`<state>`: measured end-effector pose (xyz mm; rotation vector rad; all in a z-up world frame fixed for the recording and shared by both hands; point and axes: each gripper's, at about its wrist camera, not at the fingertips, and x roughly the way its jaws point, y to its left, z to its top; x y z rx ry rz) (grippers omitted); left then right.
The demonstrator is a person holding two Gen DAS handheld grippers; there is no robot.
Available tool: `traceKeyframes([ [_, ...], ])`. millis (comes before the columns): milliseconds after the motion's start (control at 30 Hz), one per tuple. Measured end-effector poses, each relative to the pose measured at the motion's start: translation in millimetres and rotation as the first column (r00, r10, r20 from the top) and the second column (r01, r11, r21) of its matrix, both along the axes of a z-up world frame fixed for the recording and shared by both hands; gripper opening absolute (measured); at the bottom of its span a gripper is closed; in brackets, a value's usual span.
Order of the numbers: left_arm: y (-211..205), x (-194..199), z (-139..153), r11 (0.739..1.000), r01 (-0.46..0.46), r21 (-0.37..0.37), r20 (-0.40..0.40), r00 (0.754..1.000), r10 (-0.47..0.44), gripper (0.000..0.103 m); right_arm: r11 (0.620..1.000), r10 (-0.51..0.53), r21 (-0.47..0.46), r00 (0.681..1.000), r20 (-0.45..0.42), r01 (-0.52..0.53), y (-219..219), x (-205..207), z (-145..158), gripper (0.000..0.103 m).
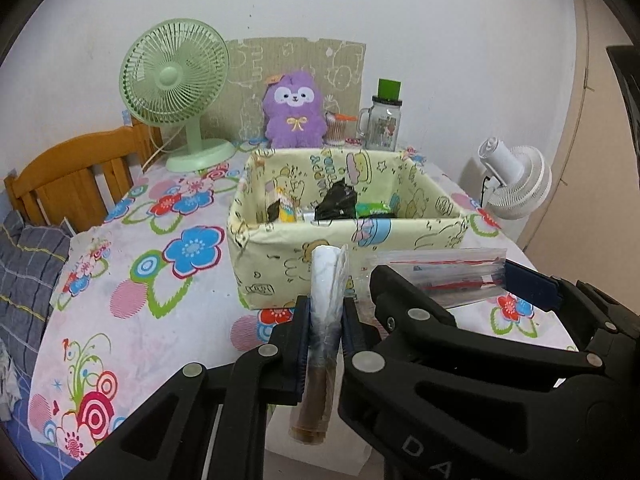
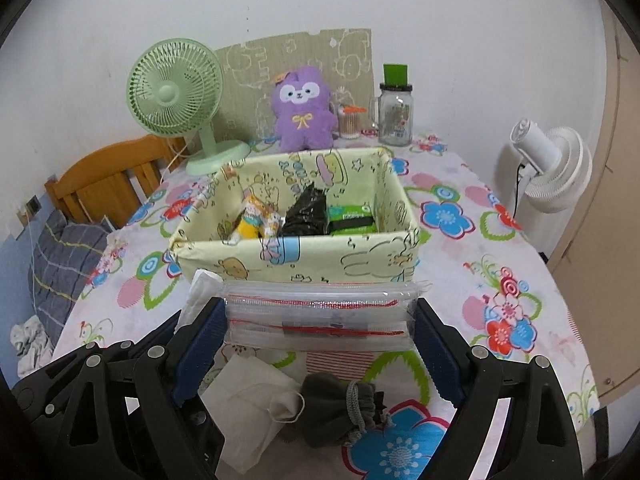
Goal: Organize soft objects
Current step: 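Lift the paper roll and zippered pouch and carry them over the fabric box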
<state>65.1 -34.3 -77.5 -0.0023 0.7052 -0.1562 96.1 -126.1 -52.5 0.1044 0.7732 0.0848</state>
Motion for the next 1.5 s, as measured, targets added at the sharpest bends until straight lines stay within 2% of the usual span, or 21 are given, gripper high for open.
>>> traceKeyframes([
  [700, -10.7, -9.9, 44.0, 1.0, 0.006, 0.002, 0.083, 0.997, -0.007, 0.013, 1.0, -0.027, 0.008, 0.996, 0.087, 0.027, -13.1, -11.3, 48.9, 0.092],
  [1500, -28.0, 13.3, 72.2, 1.0, 0.017, 0.015, 0.135, 0.991, -0.019, 0.013, 0.999, -0.051, 0.022, 0.99, 0.13, 0.048, -32.3, 11.2, 74.4, 0.092],
])
